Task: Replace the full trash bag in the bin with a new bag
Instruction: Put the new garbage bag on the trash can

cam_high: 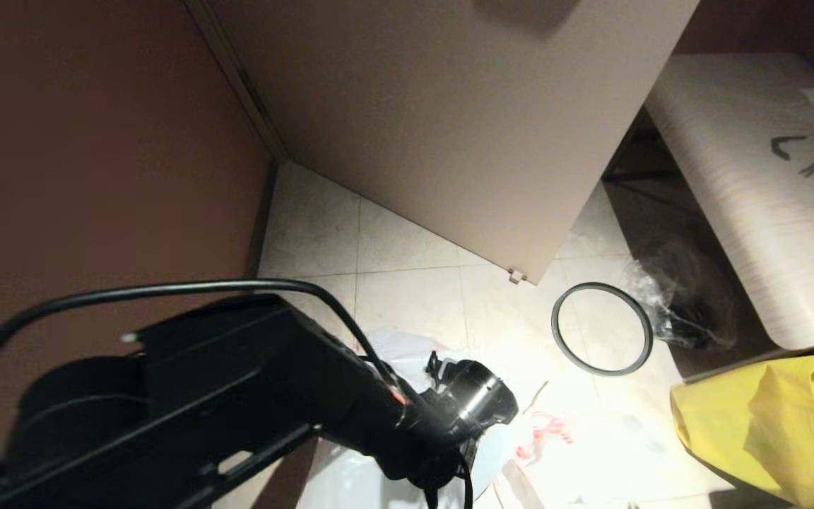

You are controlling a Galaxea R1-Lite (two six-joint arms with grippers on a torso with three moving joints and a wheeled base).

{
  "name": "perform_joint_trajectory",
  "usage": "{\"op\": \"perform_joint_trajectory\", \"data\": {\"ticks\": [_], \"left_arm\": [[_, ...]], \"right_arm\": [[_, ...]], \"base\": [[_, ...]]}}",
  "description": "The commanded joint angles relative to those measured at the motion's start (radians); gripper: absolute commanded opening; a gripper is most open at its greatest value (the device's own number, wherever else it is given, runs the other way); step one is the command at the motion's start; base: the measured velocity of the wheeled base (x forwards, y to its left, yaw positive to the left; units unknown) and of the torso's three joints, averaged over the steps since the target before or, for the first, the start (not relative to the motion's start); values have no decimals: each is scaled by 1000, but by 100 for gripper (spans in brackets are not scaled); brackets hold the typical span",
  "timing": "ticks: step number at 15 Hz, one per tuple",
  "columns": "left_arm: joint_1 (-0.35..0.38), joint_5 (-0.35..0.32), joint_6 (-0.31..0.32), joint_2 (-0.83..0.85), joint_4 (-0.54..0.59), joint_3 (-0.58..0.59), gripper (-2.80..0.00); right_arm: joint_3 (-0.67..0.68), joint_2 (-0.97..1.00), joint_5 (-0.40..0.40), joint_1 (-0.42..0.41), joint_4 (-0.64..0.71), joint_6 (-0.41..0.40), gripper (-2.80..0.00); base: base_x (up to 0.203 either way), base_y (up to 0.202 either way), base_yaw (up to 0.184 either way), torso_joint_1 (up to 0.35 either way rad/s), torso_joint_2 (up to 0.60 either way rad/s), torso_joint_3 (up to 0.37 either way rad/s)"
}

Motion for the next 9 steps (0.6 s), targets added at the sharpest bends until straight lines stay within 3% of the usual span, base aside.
{"op": "perform_joint_trajectory", "data": {"ticks": [1,4,7,9], "left_arm": [[10,31,-2,170,1,-92,-280],[57,71,13,287,-47,-209,-280],[130,90,79,330,-171,-227,-280],[169,91,136,333,-179,-235,-280]], "right_arm": [[0,1,0,0,0,0,-280],[0,1,0,0,0,0,-280],[0,1,0,0,0,0,-280],[0,1,0,0,0,0,-280]], "base": [[0,0,0,0,0,0],[0,0,0,0,0,0],[0,0,0,0,0,0],[0,0,0,0,0,0]]}}
